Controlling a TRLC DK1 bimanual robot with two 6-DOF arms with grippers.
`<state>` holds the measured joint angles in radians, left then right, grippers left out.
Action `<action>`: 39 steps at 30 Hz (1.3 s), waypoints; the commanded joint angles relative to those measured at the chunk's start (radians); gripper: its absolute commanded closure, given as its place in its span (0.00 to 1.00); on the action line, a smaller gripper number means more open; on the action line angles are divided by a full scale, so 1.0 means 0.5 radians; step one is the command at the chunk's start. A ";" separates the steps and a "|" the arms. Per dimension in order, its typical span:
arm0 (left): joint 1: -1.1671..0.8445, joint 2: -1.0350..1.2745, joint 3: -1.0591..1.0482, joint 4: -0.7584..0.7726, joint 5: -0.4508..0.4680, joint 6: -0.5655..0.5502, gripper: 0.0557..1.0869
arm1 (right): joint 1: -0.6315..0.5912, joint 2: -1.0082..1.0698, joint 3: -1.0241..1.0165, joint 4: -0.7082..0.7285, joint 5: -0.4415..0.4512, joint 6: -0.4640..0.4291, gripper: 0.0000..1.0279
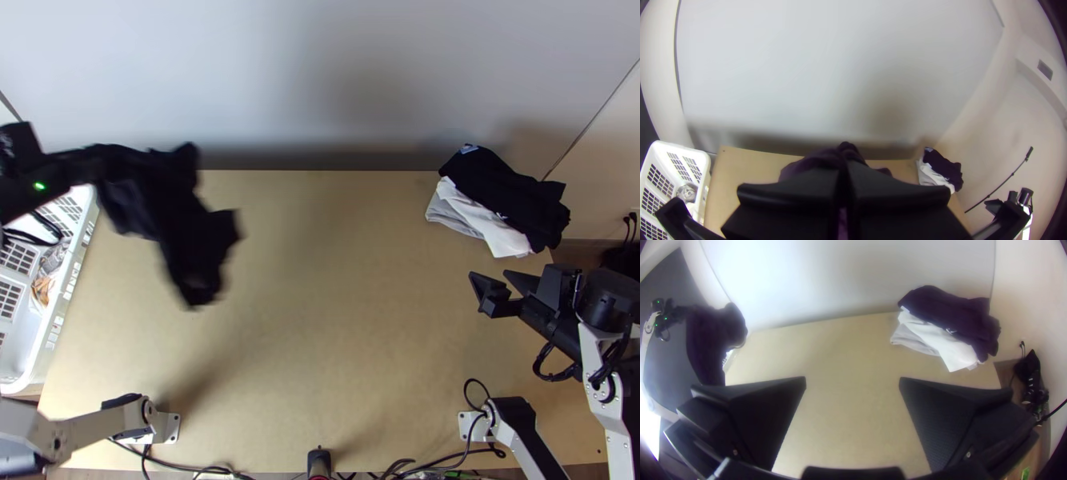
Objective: Fold the t-shirt
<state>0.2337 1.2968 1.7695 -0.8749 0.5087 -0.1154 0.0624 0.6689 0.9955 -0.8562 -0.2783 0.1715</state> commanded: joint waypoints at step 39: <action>-1.026 -0.072 -0.376 0.096 -0.293 0.065 0.05 | 0.035 0.027 -0.061 0.163 -0.023 0.062 0.05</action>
<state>-0.2924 1.2709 1.6051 -0.8314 0.3424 -0.1051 0.0719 0.6651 0.9695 -0.7948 -0.2790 0.1833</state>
